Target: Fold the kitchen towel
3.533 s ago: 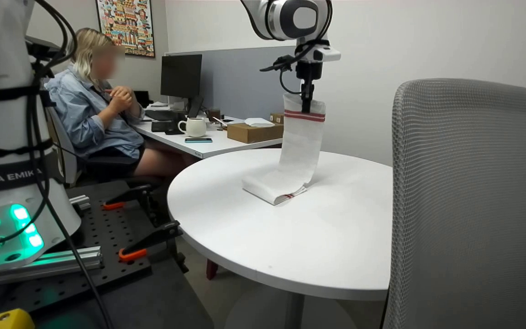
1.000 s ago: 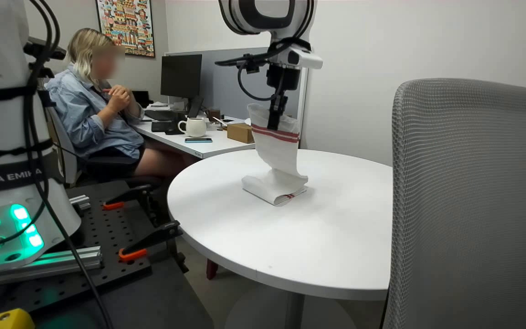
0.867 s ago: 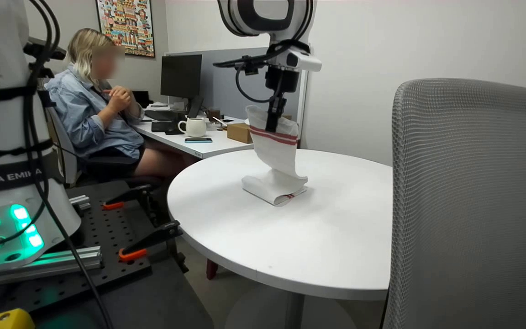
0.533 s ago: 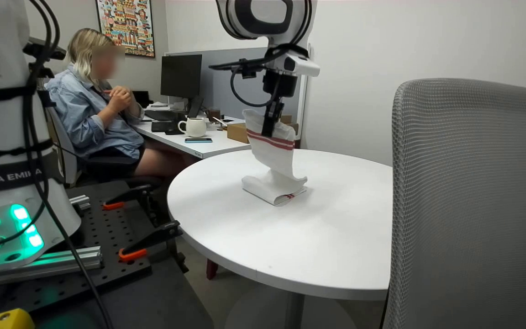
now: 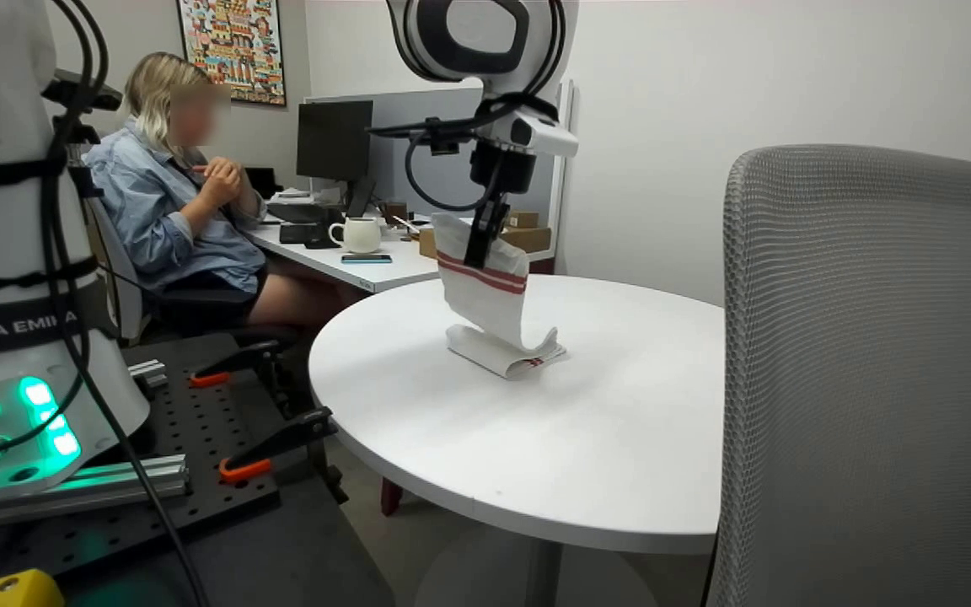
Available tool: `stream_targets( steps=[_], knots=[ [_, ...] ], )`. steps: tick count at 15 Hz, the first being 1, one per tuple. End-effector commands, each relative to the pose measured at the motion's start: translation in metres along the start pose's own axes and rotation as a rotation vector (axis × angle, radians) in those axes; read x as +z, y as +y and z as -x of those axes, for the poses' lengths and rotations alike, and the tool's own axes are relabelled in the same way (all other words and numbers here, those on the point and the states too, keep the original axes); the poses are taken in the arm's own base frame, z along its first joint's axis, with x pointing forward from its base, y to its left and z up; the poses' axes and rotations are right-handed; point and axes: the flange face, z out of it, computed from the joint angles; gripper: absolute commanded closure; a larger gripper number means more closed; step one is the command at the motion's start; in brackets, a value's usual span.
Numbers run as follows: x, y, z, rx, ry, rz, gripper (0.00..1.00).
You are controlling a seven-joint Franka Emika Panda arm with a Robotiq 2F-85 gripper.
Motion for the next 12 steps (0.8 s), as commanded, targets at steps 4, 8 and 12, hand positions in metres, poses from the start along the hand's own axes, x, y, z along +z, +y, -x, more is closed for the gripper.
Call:
stream_targets(
  steps=[4, 8, 12],
  knots=[
    [0.009, 0.011, -0.001, 0.014, -0.027, -0.004, 1.00],
    [0.025, 0.000, -0.006, 0.019, -0.051, 0.025, 1.00],
    [0.038, -0.021, -0.011, 0.000, -0.073, 0.044, 1.00]
  ],
)
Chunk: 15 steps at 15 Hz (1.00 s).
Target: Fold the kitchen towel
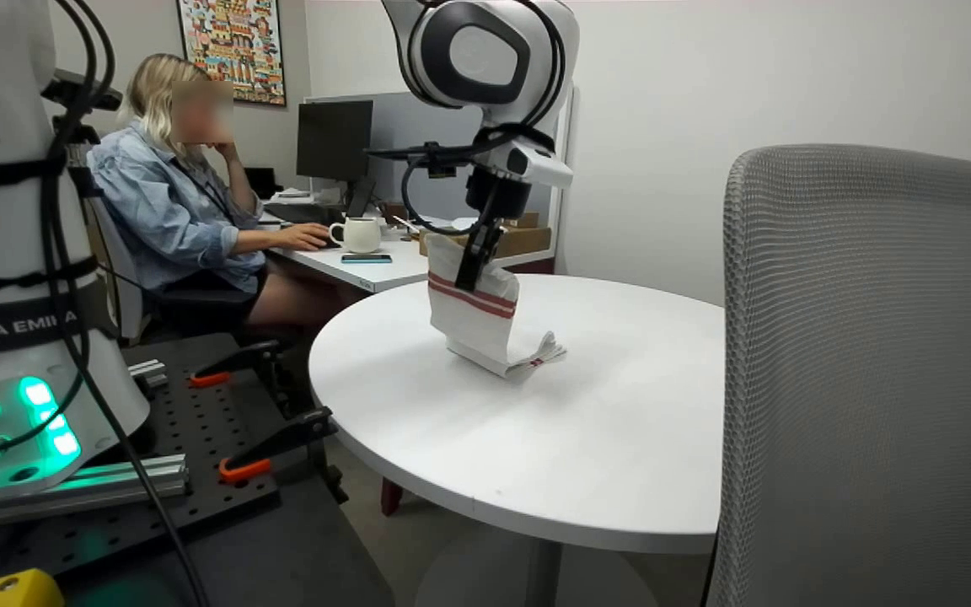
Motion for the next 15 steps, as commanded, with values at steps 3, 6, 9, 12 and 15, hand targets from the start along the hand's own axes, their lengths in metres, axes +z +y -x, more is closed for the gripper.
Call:
stream_targets(
  steps=[3, 6, 9, 12, 15],
  knots=[
    [0.005, -0.043, -0.012, -0.025, -0.015, 0.005, 1.00],
    [0.004, -0.062, -0.018, -0.033, 0.000, 0.007, 1.00],
    [0.005, -0.074, -0.025, -0.029, 0.008, 0.007, 1.00],
    [0.011, -0.084, -0.035, -0.003, 0.003, 0.001, 1.00],
    [0.023, -0.095, -0.048, 0.037, -0.012, 0.000, 1.00]
  ],
)
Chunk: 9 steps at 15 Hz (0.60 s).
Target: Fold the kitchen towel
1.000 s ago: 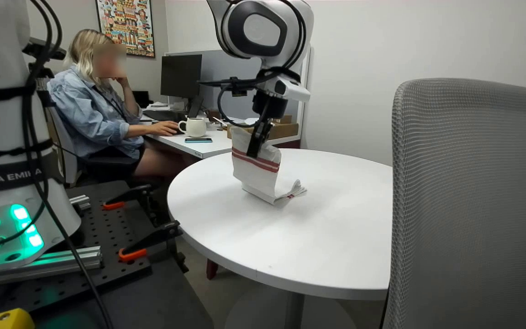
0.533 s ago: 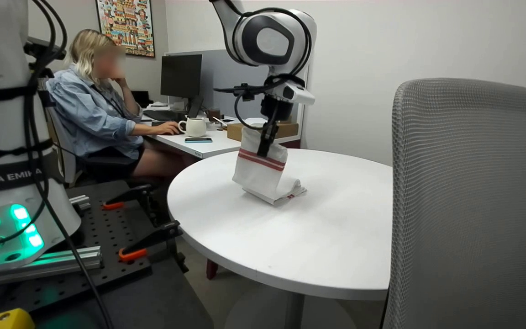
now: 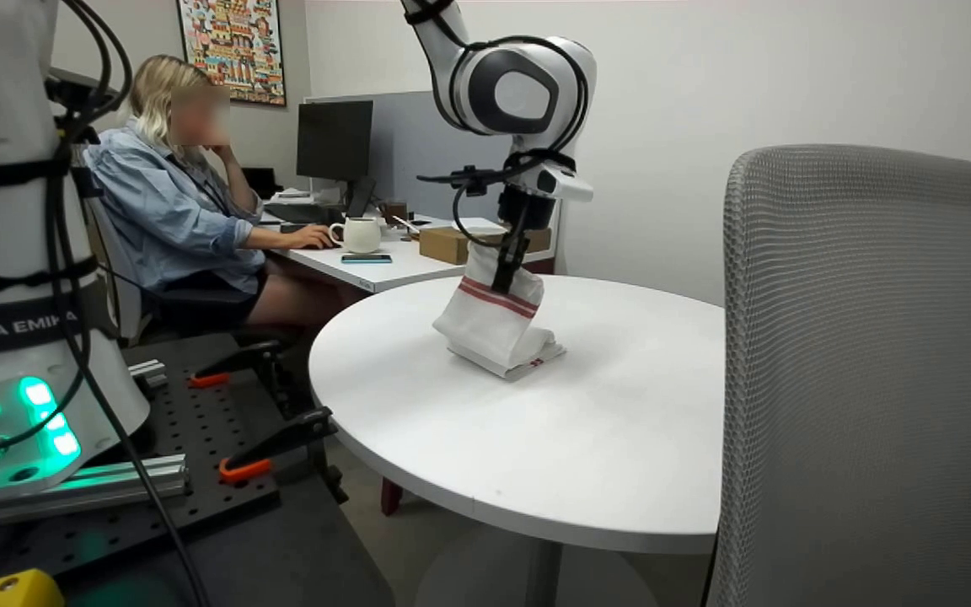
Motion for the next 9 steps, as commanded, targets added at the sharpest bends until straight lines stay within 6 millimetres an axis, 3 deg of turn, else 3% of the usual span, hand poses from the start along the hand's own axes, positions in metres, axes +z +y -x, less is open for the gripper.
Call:
stream_targets(
  steps=[1, 9],
  knots=[
    [0.014, -0.021, -0.017, 0.053, -0.040, 0.007, 1.00],
    [0.037, -0.052, -0.036, 0.063, -0.058, 0.044, 1.00]
  ],
)
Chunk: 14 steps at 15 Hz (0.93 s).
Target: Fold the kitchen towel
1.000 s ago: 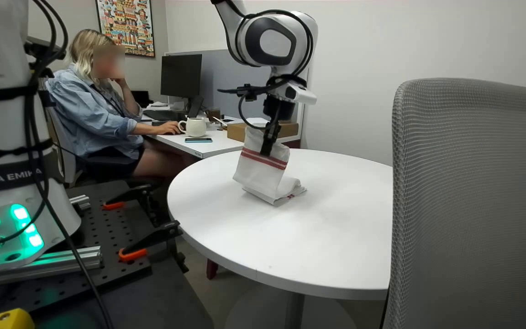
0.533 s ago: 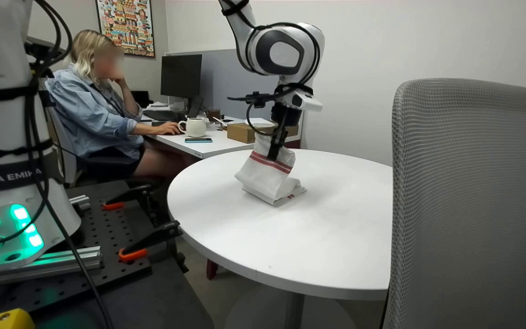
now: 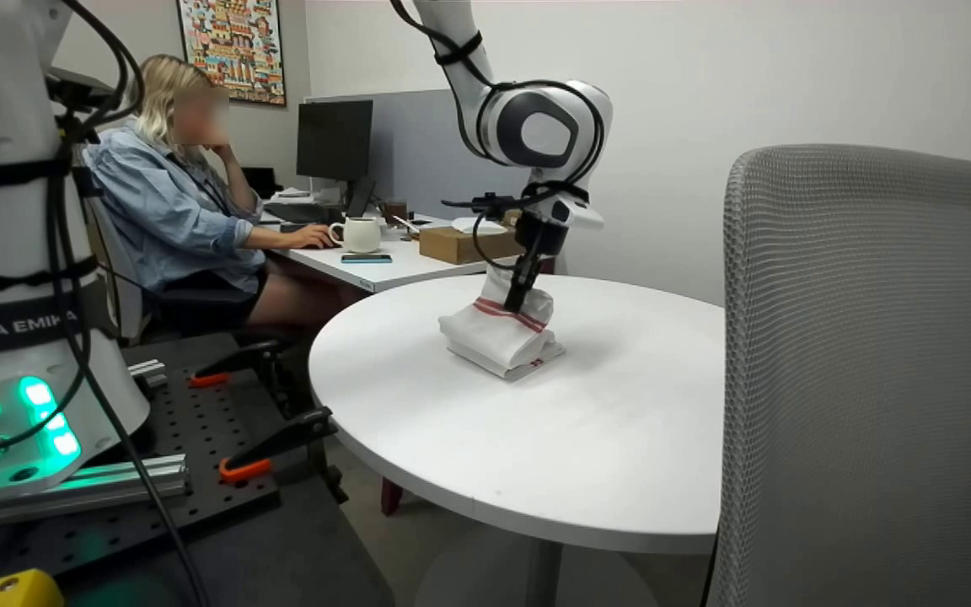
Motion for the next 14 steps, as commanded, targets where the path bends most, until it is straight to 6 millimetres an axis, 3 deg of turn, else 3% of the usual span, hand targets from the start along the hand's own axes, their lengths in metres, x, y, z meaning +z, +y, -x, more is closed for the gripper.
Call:
stream_targets(
  steps=[1, 14],
  knots=[
    [0.003, -0.020, -0.005, 0.010, -0.017, 0.013, 1.00],
    [0.027, -0.036, -0.020, 0.050, -0.018, 0.038, 1.00]
  ],
)
